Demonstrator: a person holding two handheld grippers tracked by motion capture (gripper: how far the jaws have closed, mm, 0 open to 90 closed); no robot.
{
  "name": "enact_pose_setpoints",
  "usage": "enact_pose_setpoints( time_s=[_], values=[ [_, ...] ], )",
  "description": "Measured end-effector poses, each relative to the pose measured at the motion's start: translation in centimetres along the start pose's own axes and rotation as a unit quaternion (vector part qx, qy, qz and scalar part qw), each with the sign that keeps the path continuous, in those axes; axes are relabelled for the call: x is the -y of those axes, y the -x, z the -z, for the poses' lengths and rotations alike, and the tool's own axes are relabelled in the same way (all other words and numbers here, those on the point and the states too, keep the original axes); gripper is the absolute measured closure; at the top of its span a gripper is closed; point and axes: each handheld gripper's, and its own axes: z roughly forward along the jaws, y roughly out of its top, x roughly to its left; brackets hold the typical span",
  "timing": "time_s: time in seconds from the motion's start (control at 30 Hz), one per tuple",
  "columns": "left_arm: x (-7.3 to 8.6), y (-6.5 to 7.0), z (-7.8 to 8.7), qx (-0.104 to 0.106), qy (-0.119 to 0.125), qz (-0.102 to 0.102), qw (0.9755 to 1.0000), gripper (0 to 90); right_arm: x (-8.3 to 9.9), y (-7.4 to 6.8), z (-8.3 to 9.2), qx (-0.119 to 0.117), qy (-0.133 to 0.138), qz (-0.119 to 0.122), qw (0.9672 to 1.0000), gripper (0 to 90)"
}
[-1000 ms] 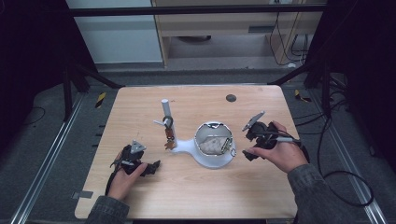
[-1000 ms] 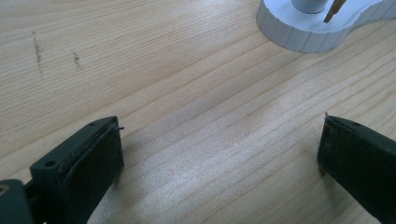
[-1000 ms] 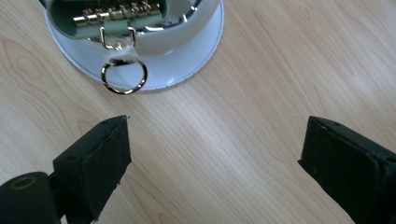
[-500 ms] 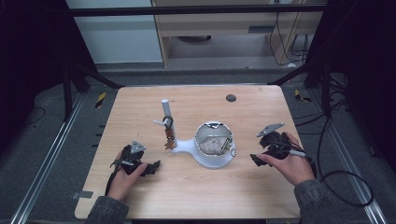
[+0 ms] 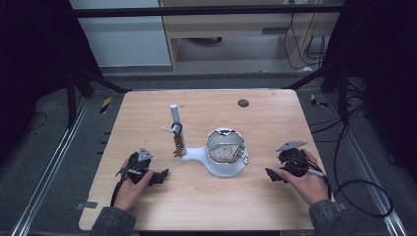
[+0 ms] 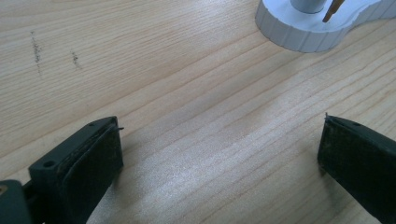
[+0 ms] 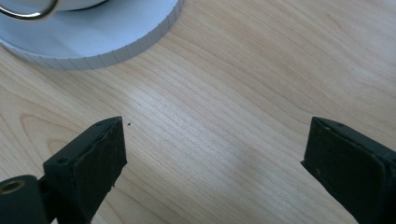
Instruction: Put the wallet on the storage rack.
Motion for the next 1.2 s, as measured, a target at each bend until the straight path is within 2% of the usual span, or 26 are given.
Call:
enact_pose_setpoints(
  time_s=[0.03,0.13,0.3,0.47,0.73,1.2],
  values=[
    [0.0,0.0,0.0,0.000,0.000,0.000,1.0000,0.0,0.2,0.1,-0.2,-0.003,0.002,-0.003,1.0000,5.2],
    [0.0,0.0,0.0,0.000,0.000,0.000,1.0000,0.0,0.6,0.3,-0.8,0.010,-0.002,-0.014,0.9999,5.4],
    [0.0,0.0,0.0,0.000,0.000,0.000,1.0000,0.0,1.5,0.6,-1.7,0.016,0.006,-0.027,0.9995,5.4],
    [0.0,0.0,0.0,0.000,0.000,-0.001,1.0000,0.0,1.9,1.0,-2.2,0.012,0.014,-0.043,0.9989,5.2],
    [0.0,0.0,0.0,0.000,0.000,0.000,1.0000,0.0,2.0,1.3,-2.7,0.015,0.033,-0.058,0.9976,5.1],
    [0.0,0.0,0.0,0.000,0.000,0.000,1.0000,0.0,3.0,1.4,-3.6,0.018,0.038,-0.076,0.9962,3.2]
  ],
)
